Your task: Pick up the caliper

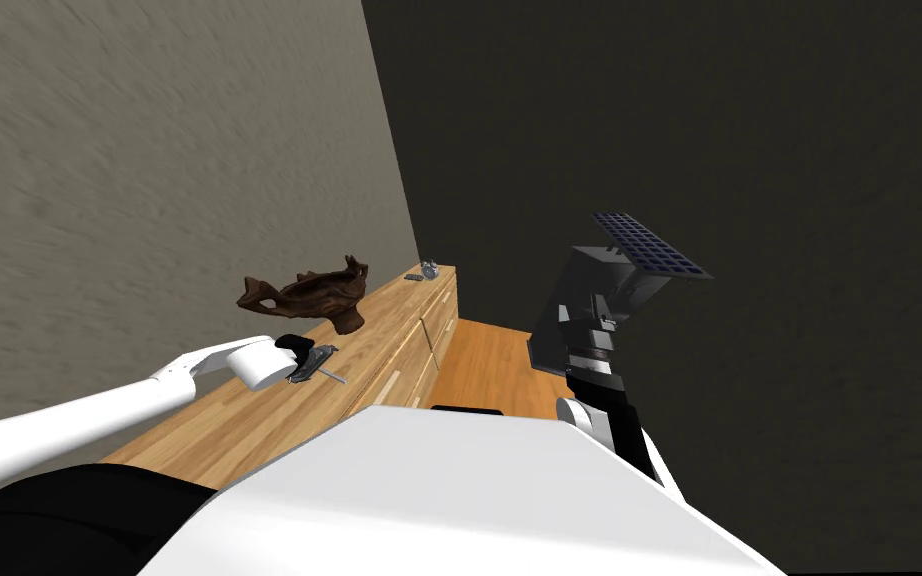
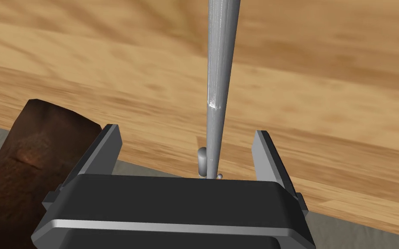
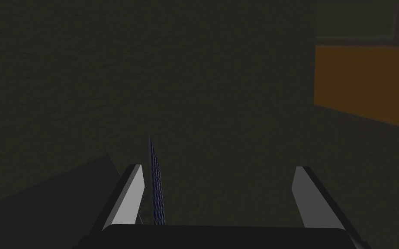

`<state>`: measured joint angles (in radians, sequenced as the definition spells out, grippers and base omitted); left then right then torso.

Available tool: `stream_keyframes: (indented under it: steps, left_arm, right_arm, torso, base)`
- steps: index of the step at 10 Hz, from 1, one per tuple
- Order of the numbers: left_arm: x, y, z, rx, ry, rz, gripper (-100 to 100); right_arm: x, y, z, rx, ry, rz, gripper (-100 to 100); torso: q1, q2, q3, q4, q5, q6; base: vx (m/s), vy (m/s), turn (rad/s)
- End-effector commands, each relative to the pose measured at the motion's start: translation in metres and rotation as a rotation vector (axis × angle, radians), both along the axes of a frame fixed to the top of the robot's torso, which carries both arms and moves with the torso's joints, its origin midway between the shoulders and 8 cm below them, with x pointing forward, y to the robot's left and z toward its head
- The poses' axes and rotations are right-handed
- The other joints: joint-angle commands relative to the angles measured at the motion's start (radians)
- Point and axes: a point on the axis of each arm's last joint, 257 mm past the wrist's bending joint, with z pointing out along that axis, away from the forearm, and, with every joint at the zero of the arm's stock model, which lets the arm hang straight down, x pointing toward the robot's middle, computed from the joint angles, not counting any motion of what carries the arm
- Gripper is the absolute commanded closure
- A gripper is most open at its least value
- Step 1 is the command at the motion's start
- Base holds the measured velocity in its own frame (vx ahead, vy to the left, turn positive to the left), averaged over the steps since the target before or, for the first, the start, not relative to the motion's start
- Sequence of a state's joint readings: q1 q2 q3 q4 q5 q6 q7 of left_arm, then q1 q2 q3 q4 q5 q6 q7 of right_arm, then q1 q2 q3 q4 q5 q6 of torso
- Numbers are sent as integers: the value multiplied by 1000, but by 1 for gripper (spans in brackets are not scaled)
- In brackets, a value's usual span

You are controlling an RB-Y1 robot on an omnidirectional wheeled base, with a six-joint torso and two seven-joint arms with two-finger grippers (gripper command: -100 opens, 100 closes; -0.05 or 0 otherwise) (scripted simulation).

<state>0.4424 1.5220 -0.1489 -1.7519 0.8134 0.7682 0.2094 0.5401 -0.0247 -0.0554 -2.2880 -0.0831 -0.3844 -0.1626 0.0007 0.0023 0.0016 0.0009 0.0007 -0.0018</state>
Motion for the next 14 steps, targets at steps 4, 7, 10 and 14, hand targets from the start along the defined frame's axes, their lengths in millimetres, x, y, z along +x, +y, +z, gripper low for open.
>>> stream_keyframes:
  steps: [4,7,10,14]
  left_arm:
    - [-3,7,-1,0,0,22,100]
    - [-4,8,-1,0,1,27,100]
    - [4,-9,3,0,0,-28,100]
    - [12,-36,11,-1,2,-110,100]
  right_arm:
    - [0,0,0,0,0,0,0]
    - [0,0,0,0,0,0,0]
    - [0,0,0,0,1,0,0]
    - [0,0,0,0,0,0,0]
  torso:
    - [0,-4,-2,-1,0,-1]
    - [1,-6,-3,-1,1,1]
    - [1,-8,-5,-2,0,-1]
    - [1,-12,-7,-2,0,0]
  base:
    - [-33,-2,-68]
    - [0,0,0]
    - [56,2,212]
    - [103,-1,194]
